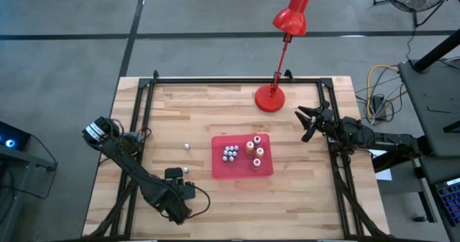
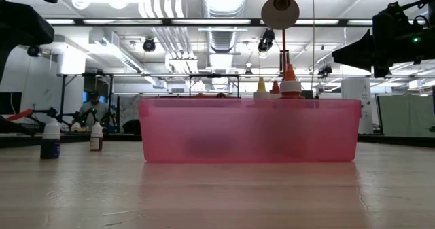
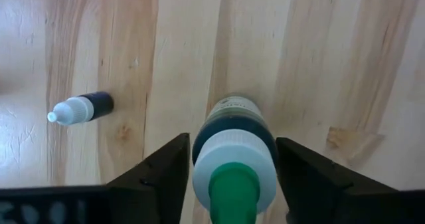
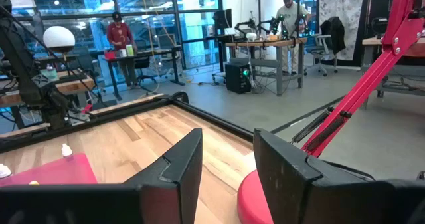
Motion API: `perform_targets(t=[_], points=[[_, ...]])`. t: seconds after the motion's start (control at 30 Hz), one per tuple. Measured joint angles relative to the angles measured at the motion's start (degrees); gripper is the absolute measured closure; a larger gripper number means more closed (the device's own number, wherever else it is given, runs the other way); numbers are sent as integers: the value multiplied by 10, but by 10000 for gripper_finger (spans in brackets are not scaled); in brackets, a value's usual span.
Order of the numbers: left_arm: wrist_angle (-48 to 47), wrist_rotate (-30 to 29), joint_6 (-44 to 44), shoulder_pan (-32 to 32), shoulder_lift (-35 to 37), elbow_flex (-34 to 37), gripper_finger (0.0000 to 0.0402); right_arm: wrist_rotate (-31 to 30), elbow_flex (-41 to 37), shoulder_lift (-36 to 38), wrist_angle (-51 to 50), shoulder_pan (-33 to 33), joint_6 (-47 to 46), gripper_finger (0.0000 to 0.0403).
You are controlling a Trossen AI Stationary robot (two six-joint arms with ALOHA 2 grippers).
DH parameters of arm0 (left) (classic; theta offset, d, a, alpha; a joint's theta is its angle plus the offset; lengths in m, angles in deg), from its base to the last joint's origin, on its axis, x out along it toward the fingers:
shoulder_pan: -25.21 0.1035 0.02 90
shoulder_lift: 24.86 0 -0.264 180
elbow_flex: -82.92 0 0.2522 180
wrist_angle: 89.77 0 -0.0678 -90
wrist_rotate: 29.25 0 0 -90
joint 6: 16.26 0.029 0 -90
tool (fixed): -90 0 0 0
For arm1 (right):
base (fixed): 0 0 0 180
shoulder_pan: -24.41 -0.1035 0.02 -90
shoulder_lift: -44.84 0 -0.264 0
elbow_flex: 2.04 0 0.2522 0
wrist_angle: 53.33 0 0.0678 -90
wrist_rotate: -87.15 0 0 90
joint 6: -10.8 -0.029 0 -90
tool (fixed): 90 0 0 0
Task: Pick & Place food coloring
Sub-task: Put the large green food coloring bottle into the red bin
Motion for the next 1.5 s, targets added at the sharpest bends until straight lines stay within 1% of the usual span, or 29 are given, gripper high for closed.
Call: perform_targets(t=[0.37, 0.57, 0.77, 0.9, 1.1, 1.3, 1.5], points=[[2, -1, 0, 0, 0, 0, 266, 0, 0, 0, 0, 0, 0, 275], [0, -1, 0, 2, 0, -4, 270, 0, 0, 0, 0, 0, 0, 275], [-20, -1, 3, 6, 2, -28, 272, 0, 0, 0, 0, 0, 0, 275], [-48, -1, 18, 10, 2, -60, 272, 0, 0, 0, 0, 0, 0, 275], [-112, -1, 42, 32, 2, -132, 272, 0, 0, 0, 0, 0, 0, 275], [-139, -1, 89, 75, 3, -199, 273, 0, 0, 0, 0, 0, 0, 275], [-144, -1, 132, 140, 1, -255, 273, 0, 0, 0, 0, 0, 0, 275]])
